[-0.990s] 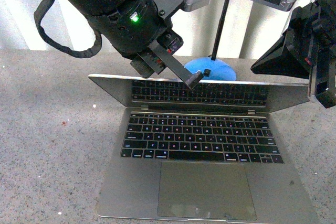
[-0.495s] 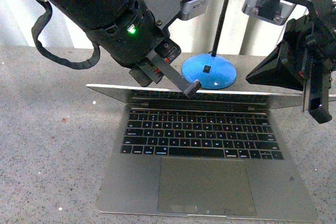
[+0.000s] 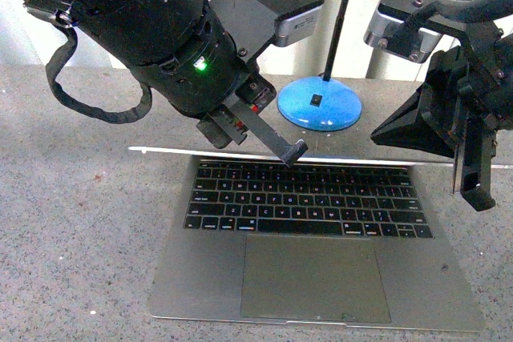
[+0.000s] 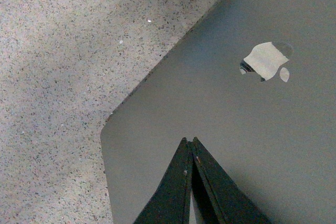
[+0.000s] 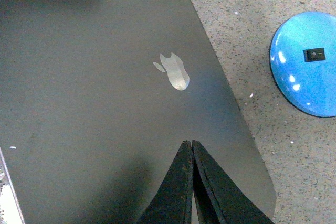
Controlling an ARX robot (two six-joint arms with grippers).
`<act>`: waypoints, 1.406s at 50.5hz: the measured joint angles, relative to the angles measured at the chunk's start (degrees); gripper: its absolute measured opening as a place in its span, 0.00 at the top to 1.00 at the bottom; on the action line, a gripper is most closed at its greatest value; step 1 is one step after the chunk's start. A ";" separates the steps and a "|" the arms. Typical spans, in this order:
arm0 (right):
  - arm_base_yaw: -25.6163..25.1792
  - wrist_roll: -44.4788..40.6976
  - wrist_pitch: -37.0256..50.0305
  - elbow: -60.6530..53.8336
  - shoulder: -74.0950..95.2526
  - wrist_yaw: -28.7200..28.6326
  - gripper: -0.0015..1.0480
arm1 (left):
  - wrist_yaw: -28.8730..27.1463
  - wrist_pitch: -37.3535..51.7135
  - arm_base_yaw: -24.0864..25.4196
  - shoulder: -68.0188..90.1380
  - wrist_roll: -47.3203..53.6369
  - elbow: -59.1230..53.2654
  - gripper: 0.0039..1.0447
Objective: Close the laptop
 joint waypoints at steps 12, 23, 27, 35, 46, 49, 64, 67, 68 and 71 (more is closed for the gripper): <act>0.11 0.52 0.59 -0.28 0.52 -0.09 0.97 | 0.15 1.25 0.00 0.00 -0.59 -1.62 0.97; 0.31 0.96 1.22 -0.63 0.79 -0.11 0.97 | 0.44 2.82 -0.11 0.00 -1.92 -3.19 0.97; 0.42 0.96 1.66 -1.31 1.18 -0.11 0.97 | 0.48 3.15 -0.26 0.00 -2.25 -3.74 0.97; 0.55 0.98 2.62 -2.32 2.19 -0.11 0.97 | 0.85 3.91 -0.57 0.00 -2.40 -5.38 0.97; 0.59 1.14 3.58 -3.02 2.71 -0.17 0.97 | 1.22 5.55 -0.59 0.07 -3.37 -7.17 0.97; 0.59 1.18 4.09 -3.32 3.17 -0.28 0.97 | 1.31 5.88 -0.59 0.09 -3.54 -7.48 0.97; 0.59 1.90 8.48 -6.86 5.31 -0.57 0.97 | 1.81 10.05 -0.92 2.23 -5.51 -10.14 0.97; 0.57 2.08 9.20 -7.50 5.90 -0.59 0.97 | 2.23 11.06 -1.09 2.89 -6.14 -10.99 0.97; 0.57 2.19 9.51 -7.72 6.12 -0.59 0.97 | 2.34 11.43 -1.18 3.17 -6.36 -11.34 0.97; 0.55 2.51 10.58 -8.35 6.82 -0.63 0.97 | 2.56 12.48 -1.31 3.98 -6.80 -12.17 0.97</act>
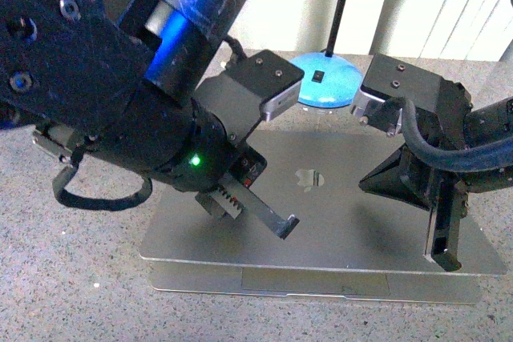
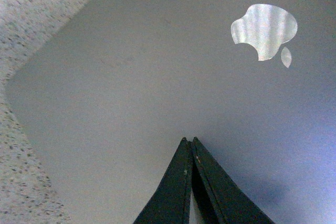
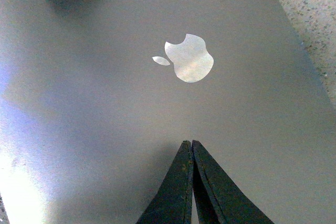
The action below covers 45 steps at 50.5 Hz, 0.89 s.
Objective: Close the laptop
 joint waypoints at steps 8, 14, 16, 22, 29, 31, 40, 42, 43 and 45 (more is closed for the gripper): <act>-0.11 0.98 2.82 -1.62 1.79 -0.28 0.97 | 0.61 3.08 0.00 2.99 -1.60 -2.01 0.97; -0.46 1.49 4.85 -3.34 2.73 -0.55 0.97 | 1.18 4.55 0.15 3.61 -2.60 -2.78 0.97; -0.61 1.68 5.55 -3.89 2.99 -0.55 0.97 | 1.29 4.85 0.22 3.72 -2.73 -2.93 0.97; -1.20 2.19 7.37 -5.40 3.87 -0.79 0.97 | 1.33 5.25 0.37 3.74 -2.99 -3.21 0.97; -1.84 2.95 9.40 -6.93 4.35 -1.42 0.97 | 1.51 5.66 0.52 3.65 -3.52 -3.61 0.97; -1.97 3.21 9.99 -7.23 4.35 -1.60 0.97 | 1.51 5.90 0.55 3.52 -3.65 -3.85 0.97; -2.21 5.64 13.88 -9.53 3.45 -1.88 0.97 | 1.33 8.09 1.09 1.51 -6.01 -6.51 0.97; -2.21 6.56 15.12 -10.19 2.84 -1.88 0.97 | 1.53 8.96 1.22 1.01 -6.73 -7.10 0.97; -2.21 7.19 15.63 -10.38 2.58 -1.92 0.97 | 1.51 9.46 1.31 0.74 -7.34 -7.39 0.97; -2.21 8.33 16.85 -10.84 1.99 -1.92 0.97 | 1.25 11.28 1.66 -0.15 -8.92 -8.22 0.97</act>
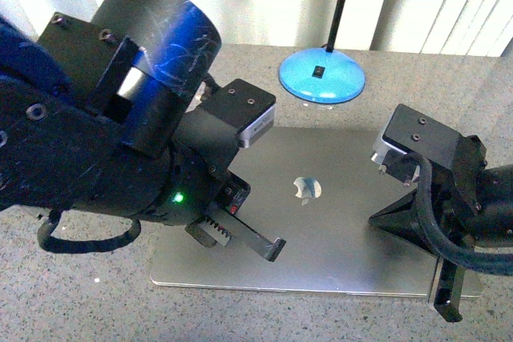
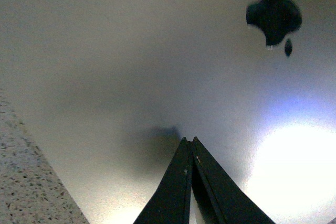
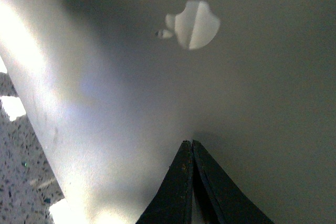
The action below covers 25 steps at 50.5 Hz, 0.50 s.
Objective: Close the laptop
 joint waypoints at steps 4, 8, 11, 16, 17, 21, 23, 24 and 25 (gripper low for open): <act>0.00 3.69 3.85 -1.11 -2.16 0.13 0.97 | -1.11 4.50 0.63 -2.12 -3.54 -1.60 0.97; 0.00 9.25 9.18 -2.14 -5.38 1.20 0.95 | -2.91 11.58 1.95 -5.97 -9.05 -3.93 0.97; 0.00 15.10 13.64 -2.82 -8.37 3.19 0.89 | -5.60 15.78 2.95 -9.16 -13.99 -5.35 0.93; -0.66 31.93 18.21 -4.31 -16.13 11.13 0.70 | -8.63 18.91 4.72 -14.99 -24.92 -6.16 0.74; -0.79 34.32 18.18 -4.66 -17.49 13.00 0.67 | -8.74 18.97 4.87 -15.26 -25.46 -6.16 0.72; -1.11 44.19 18.14 -5.38 -20.20 16.41 0.55 | -8.74 18.95 5.07 -15.15 -28.22 -6.45 0.59; -1.25 47.67 18.12 -5.46 -20.52 16.63 0.47 | -8.46 18.88 4.96 -14.60 -29.05 -6.93 0.50; -1.29 49.03 18.12 -5.53 -20.50 16.65 0.43 | -8.39 18.88 4.92 -14.40 -29.38 -7.06 0.47; -1.31 50.27 18.03 -5.64 -20.41 16.70 0.38 | -8.39 18.88 4.81 -14.32 -29.62 -7.13 0.44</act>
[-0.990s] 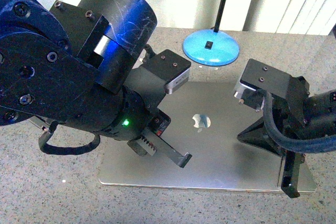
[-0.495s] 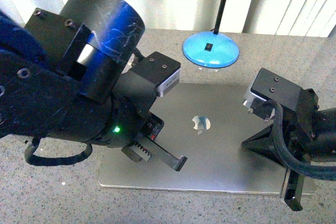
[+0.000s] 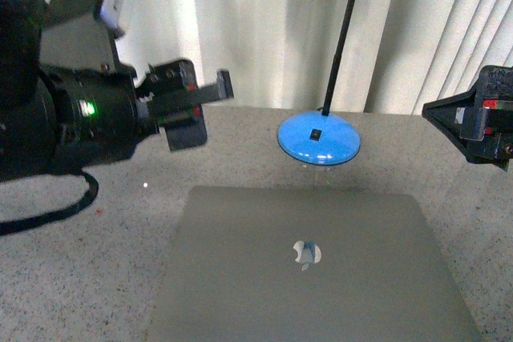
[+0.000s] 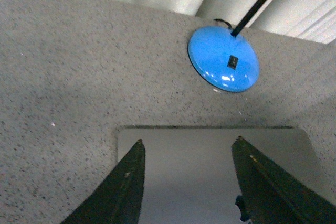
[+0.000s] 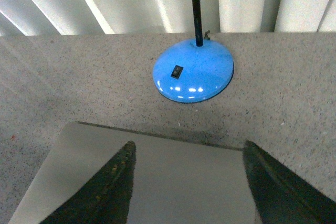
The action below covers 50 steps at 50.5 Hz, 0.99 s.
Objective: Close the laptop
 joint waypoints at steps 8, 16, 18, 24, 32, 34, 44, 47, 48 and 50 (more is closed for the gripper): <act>-0.07 2.51 0.11 -0.46 0.09 0.46 0.16 | -8.09 11.04 -0.70 1.38 4.09 -2.91 0.38; 1.07 -6.05 27.26 -8.92 2.75 19.91 0.36 | -14.97 35.08 2.84 -1.42 17.44 -14.56 0.63; 0.33 -7.61 32.09 -11.37 0.98 20.96 0.45 | -13.84 36.26 4.55 -4.28 19.15 -17.18 0.72; -0.83 -9.33 33.11 -15.19 -4.79 20.00 0.63 | -11.06 36.35 7.30 -10.21 20.90 -22.58 0.91; -2.14 -10.10 31.23 -19.47 -9.77 18.78 0.85 | -7.78 34.73 9.94 -15.98 21.73 -27.34 0.97; -2.56 -10.21 30.49 -20.61 -11.54 18.49 0.92 | -7.21 34.07 10.88 -17.86 21.79 -28.59 0.97; -4.28 -10.43 25.99 -24.81 -20.46 16.50 0.97 | -3.69 29.55 14.45 -27.19 22.14 -33.46 0.97; -6.32 -10.45 24.46 -25.75 -22.80 13.44 0.97 | -2.99 28.06 15.17 -29.57 22.16 -34.45 0.97; -6.82 -10.45 23.85 -26.12 -23.76 13.27 0.97 | -2.69 27.45 15.47 -30.53 22.18 -34.82 0.97; -7.37 -10.45 22.95 -26.58 -25.14 13.20 0.97 | -2.38 26.56 15.89 -31.98 22.18 -35.34 0.97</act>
